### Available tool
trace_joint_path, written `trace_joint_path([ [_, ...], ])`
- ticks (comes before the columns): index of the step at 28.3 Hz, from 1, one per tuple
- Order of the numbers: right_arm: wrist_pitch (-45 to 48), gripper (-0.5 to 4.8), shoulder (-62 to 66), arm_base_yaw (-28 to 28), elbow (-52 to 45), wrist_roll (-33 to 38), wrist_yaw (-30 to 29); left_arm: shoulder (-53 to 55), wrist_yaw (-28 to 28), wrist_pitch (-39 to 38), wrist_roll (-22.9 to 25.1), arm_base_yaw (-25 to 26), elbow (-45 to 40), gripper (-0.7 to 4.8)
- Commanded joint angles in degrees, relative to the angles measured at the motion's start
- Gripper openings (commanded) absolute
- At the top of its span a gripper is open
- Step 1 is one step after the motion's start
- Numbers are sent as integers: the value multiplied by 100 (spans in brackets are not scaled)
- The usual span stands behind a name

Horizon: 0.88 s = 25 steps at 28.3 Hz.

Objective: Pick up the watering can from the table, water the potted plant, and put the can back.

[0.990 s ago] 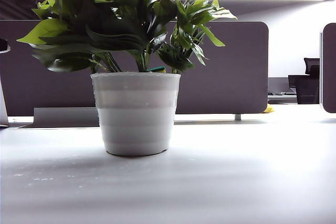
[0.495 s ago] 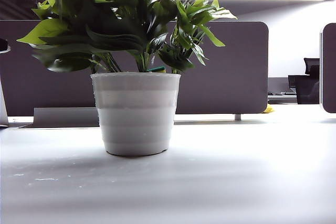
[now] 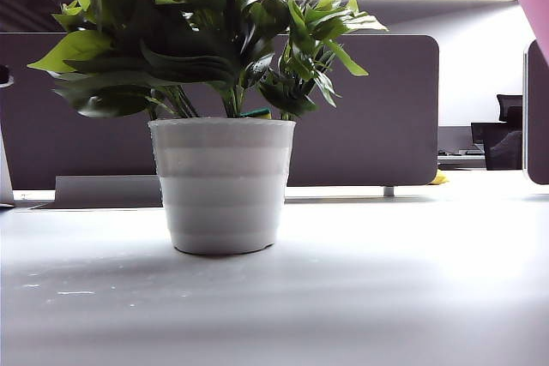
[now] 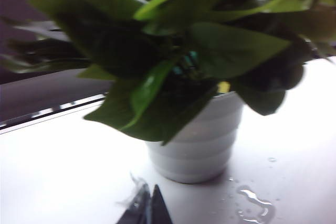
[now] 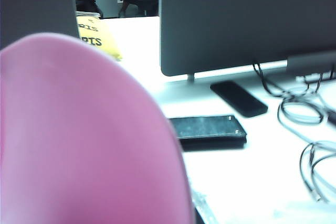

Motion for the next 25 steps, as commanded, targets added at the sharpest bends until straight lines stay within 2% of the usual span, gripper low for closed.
trace_joint_path([
  [1,1628,-9,-44,-37,-457,634,-157,7,17,68,0,240,7,-5],
  [6,2802,-9,118,-26,-1250,743,20,7,9,66,0,553,7,-5],
  [11,4113,-9,761,-13,-1816,1093,31,7,7,68,0,555,7,-5],
  [15,4955,-9,1515,35,-1934,1237,20,7,2,68,0,555,7,-5],
  [22,7274,-9,3565,669,-1930,1241,258,7,2,68,0,555,7,-5],
  [25,7903,-9,4186,789,-1919,1115,409,7,2,68,0,555,7,-5],
])
